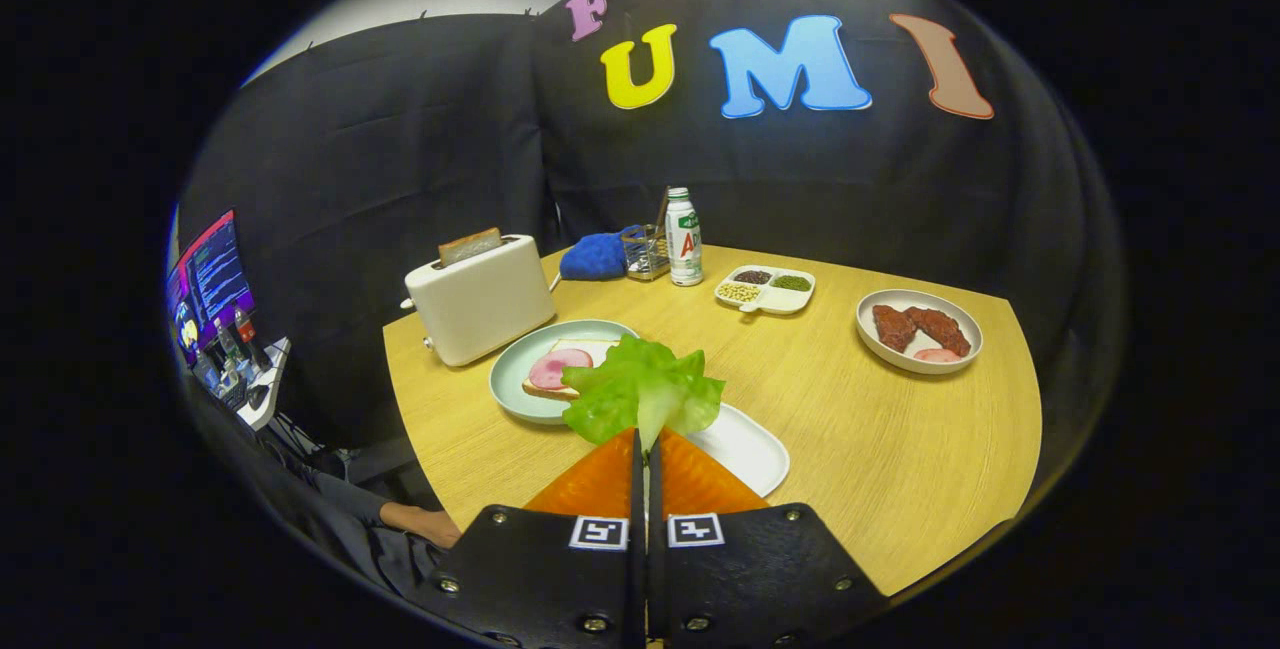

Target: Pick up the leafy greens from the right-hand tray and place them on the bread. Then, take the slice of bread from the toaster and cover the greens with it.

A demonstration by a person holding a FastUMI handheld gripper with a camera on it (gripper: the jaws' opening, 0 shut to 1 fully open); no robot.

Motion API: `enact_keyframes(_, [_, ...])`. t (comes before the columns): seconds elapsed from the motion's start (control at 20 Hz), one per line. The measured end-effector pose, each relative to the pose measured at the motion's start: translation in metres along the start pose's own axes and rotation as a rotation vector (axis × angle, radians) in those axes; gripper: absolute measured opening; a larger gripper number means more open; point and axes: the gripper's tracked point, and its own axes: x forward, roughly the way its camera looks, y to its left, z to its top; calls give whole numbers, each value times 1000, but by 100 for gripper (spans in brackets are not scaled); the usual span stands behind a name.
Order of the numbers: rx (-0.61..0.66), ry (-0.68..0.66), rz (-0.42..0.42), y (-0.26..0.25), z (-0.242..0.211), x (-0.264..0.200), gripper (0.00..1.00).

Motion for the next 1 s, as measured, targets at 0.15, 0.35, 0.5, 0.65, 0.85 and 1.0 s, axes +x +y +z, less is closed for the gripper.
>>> enact_keyframes(0.15, [-18,-12,36,17,8,7,1])
enact_keyframes(0.35, [-16,-17,101,41,19,26,0])
enact_keyframes(0.5, [-19,-20,148,57,29,50,1])
enact_keyframes(0.65, [-10,-14,189,71,34,72,0])
enact_keyframes(0.85, [-17,-23,197,78,43,90,0])
enact_keyframes(1.0, [-13,-18,206,80,46,107,0])
